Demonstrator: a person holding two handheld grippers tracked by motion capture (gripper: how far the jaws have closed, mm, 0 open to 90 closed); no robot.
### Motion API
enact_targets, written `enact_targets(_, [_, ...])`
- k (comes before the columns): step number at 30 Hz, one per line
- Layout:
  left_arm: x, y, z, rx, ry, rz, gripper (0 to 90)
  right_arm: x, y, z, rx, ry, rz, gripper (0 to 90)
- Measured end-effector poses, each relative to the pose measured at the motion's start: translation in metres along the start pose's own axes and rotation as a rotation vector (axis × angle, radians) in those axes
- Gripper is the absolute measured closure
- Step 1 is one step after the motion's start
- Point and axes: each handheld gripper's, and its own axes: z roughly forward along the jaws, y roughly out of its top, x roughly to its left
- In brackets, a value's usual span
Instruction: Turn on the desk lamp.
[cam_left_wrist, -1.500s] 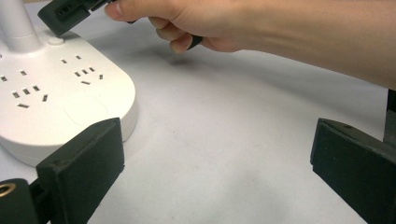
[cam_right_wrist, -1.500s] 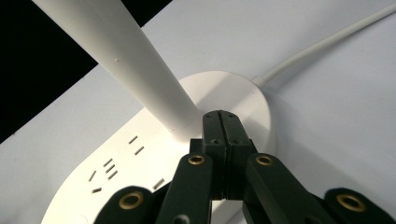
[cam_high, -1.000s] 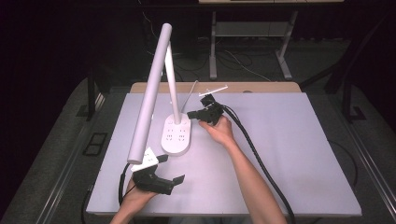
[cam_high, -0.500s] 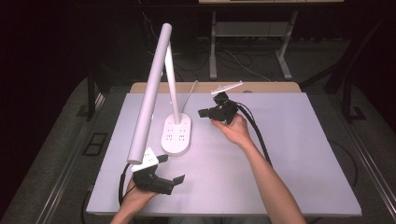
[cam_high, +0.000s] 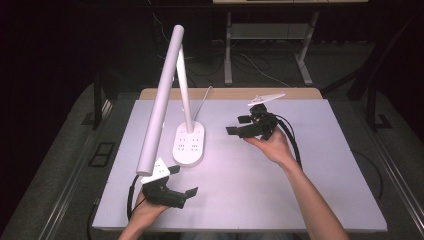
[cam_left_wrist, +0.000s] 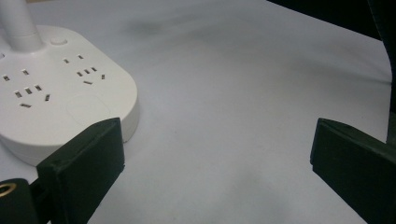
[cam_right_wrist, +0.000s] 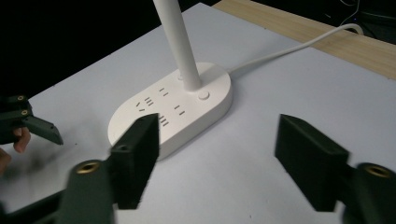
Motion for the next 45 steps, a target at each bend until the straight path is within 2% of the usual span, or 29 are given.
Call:
enact_targets(1, [0.0,0.0,0.0,0.0,0.0,0.001,1.8,0.0,0.0,0.0,0.0,0.0,0.0,22.5])
enact_targets(3, [0.0,0.0,0.001,-0.001,0.002,0.001,1.9,0.0,-0.009,-0.011,-0.003,-0.004,-0.004,10.9])
enact_targets(5, [0.0,0.0,0.001,-0.001,0.001,0.003,1.9,0.0,-0.017,-0.019,-0.011,0.018,0.012,0.8])
enact_targets(6, [0.0,0.0,0.001,0.0,0.001,0.005,1.9,0.0,-0.02,-0.022,-0.003,0.017,0.02,0.3])
enact_targets(9, [0.0,0.0,0.001,-0.001,0.001,0.004,1.9,0.0,-0.028,-0.029,-0.001,0.005,0.019,0.3])
enact_targets(11, [0.0,0.0,0.001,0.0,0.001,0.005,1.9,0.0,-0.039,-0.04,-0.011,-0.011,0.03,0.3])
enact_targets(16, [0.0,0.0,0.001,0.005,0.002,0.008,1.9,0.001,-0.052,-0.056,-0.03,-0.02,0.044,0.3])
enact_targets(23, [0.001,-0.001,0.0,0.004,0.007,0.0,1.9,0.008,-0.081,-0.077,-0.029,-0.053,0.047,0.4])
enact_targets(26, [0.0,-0.001,0.001,0.004,0.006,0.002,1.9,0.01,-0.096,-0.089,-0.041,-0.065,0.064,0.4])
enact_targets(31, [-0.001,-0.001,0.001,0.006,0.002,0.005,1.9,0.01,-0.108,-0.1,-0.058,-0.078,0.08,0.3])
enact_targets(38, [-0.001,-0.001,0.0,0.001,0.007,0.001,1.9,0.012,-0.139,-0.116,-0.08,-0.095,0.117,0.3])
enact_targets(42, [-0.001,-0.001,0.0,-0.001,0.008,-0.001,1.9,0.013,-0.152,-0.12,-0.091,-0.105,0.131,0.3])
enact_targets(45, [-0.001,-0.001,0.0,-0.002,0.012,-0.005,1.9,0.014,-0.164,-0.124,-0.091,-0.11,0.159,0.4])
